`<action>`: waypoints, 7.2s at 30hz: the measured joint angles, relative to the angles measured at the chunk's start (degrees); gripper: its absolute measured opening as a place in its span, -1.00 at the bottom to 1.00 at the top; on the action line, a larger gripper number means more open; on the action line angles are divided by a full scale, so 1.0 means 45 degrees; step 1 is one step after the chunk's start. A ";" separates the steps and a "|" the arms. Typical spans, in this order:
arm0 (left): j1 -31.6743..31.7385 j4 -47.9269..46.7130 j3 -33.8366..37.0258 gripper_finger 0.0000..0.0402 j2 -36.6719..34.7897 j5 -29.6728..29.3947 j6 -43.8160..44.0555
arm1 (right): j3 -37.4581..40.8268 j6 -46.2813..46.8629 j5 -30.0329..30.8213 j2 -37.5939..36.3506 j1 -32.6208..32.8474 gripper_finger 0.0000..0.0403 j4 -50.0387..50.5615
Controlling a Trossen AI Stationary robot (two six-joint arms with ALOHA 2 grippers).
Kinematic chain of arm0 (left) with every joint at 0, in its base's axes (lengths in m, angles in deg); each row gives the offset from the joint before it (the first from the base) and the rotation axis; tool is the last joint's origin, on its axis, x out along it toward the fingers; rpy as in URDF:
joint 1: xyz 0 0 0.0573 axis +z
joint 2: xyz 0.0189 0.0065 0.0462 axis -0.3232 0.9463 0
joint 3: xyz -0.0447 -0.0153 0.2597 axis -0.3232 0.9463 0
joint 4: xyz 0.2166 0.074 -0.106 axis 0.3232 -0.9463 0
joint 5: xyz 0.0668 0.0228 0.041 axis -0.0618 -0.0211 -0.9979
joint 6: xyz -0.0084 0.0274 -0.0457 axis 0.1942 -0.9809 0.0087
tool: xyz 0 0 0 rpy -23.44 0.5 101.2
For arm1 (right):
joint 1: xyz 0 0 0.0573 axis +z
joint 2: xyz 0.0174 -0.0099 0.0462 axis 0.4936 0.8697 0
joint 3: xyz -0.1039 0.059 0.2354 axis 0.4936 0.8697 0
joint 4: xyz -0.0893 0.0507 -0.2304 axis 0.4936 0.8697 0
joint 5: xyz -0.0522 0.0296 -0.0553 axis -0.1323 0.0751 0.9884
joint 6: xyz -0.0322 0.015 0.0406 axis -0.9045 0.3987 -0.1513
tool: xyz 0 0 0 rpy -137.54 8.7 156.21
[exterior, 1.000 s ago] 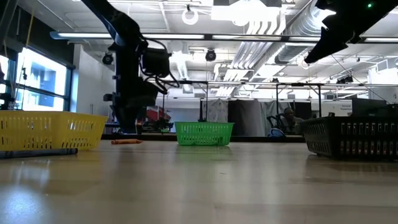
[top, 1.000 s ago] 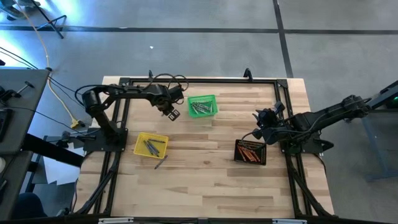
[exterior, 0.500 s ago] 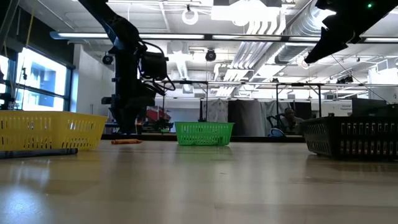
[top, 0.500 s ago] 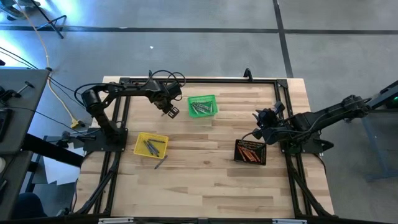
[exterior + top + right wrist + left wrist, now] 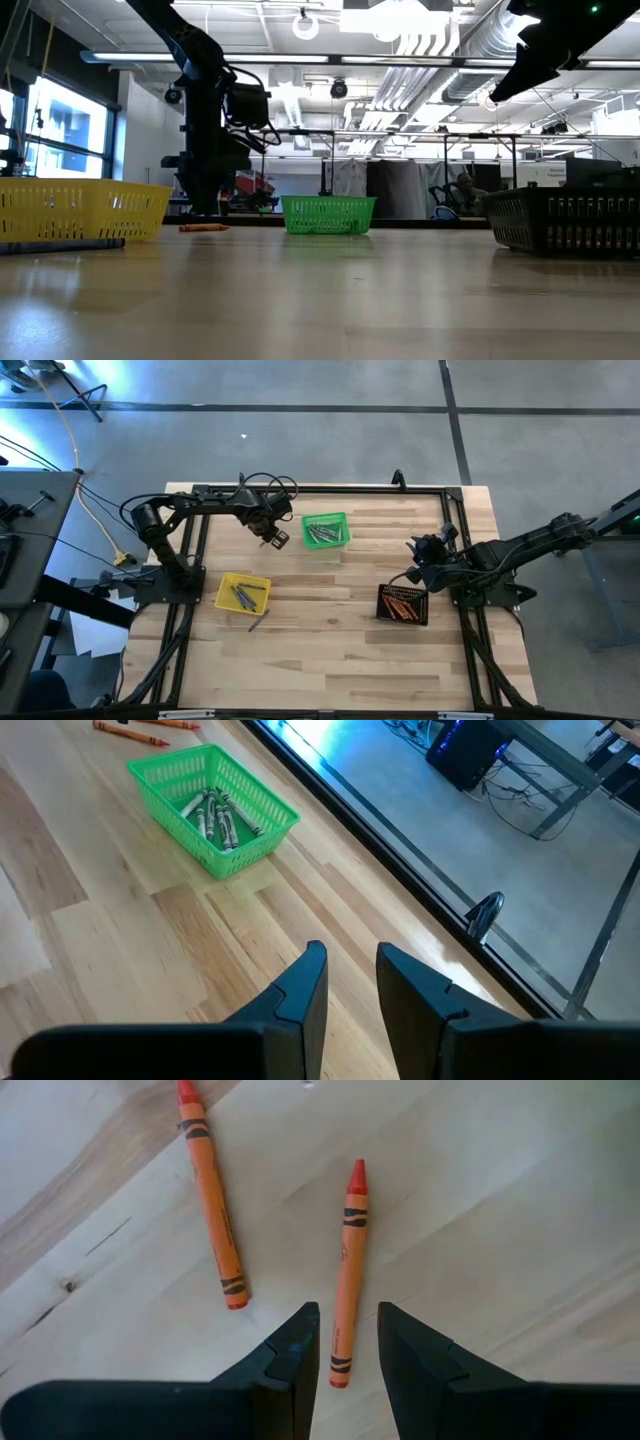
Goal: Sort crayons
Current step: Put the orange crayon into the black basket
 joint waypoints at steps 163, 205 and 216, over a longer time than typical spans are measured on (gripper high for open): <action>-0.9507 1.8332 -0.1007 -1.00 0.1415 -0.7727 -0.1035 | 0.5396 -0.4318 -1.3916 0.1230 -0.4959 -0.59 -2.2201; -0.9190 1.8062 -0.2268 -1.00 0.2171 -0.6227 -0.0808 | 0.5401 -0.4062 -1.2372 0.1240 -0.4954 -0.59 -2.2401; -0.9147 1.8063 -0.2268 -1.00 0.2176 -0.6223 -0.0799 | 0.5401 -0.4057 -1.2195 0.1249 -0.4954 -0.59 -2.2828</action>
